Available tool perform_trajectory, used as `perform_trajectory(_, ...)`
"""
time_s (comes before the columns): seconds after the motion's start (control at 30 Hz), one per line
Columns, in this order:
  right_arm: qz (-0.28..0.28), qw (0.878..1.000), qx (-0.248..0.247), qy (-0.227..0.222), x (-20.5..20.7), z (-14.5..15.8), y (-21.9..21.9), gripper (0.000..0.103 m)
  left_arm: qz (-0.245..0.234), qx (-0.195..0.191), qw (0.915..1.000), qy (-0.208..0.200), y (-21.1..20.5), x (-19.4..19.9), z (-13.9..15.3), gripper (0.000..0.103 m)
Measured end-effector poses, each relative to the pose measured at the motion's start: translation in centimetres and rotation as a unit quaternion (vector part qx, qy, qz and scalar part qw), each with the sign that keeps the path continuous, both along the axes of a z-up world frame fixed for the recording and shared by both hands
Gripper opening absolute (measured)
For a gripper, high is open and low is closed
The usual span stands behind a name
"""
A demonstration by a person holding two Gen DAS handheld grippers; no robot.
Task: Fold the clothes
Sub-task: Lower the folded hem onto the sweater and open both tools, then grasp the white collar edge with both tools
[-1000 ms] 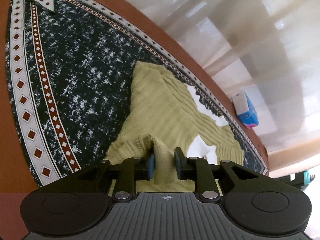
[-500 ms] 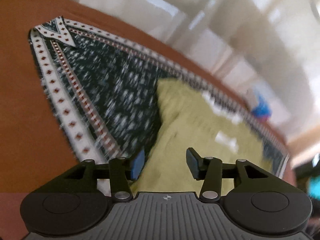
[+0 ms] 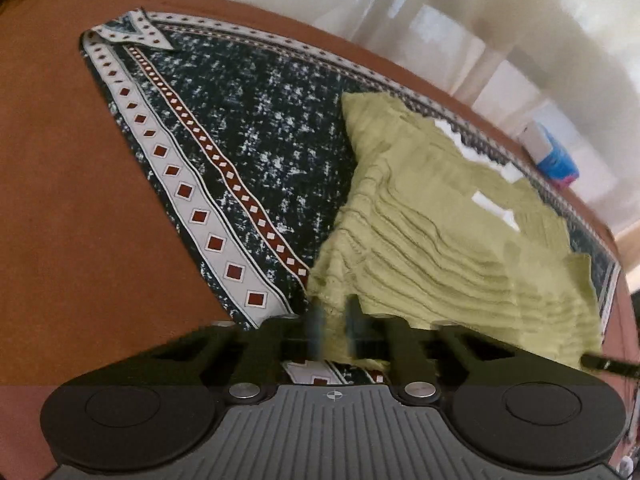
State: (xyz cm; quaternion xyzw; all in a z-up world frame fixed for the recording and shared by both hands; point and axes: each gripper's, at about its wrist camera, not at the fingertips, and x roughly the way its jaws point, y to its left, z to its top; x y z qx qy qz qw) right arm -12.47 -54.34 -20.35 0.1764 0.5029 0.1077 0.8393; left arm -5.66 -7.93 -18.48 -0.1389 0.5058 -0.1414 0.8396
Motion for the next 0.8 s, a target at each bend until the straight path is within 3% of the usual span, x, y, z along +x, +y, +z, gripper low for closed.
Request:
perform_trajectory(0.17,-0.013,1.0,0.022,-0.015,0.0,2.1,-1.6,0.009,-0.012,0.028,0.9994,-0.016,0.6,-0.5,1.1,0.002)
perform_trajectory(0.37,-0.004,1.0,-0.008,0.013,0.9,-0.2,-1.7,0.009,-0.021,0.044,0.9988,-0.002,0.6,-0.3,-0.1,0.002)
perform_trajectory(0.47,0.007,1.0,-0.018,0.013,1.1,-0.5,-1.4,0.011,-0.029,0.061,0.9977,-0.004,0.5,-0.5,0.2,0.016)
perform_trajectory(0.5,0.01,1.0,-0.021,0.013,1.1,-0.2,-1.4,0.012,-0.031,0.067,0.9972,-0.008,0.4,-0.5,0.4,0.03)
perform_trajectory(0.53,0.009,0.999,-0.029,0.011,1.0,0.2,-1.4,0.018,-0.029,0.068,0.9971,-0.016,0.5,-0.6,1.1,0.037)
perform_trajectory(0.6,0.0,0.999,-0.054,-0.008,0.7,1.4,-1.3,0.029,-0.025,0.07,0.9967,-0.031,0.7,-0.7,2.3,0.037)
perform_trajectory(0.8,0.027,0.993,-0.065,-0.092,2.2,5.3,0.6,0.029,-0.062,0.044,0.992,-0.101,-2.1,1.8,5.3,0.042)
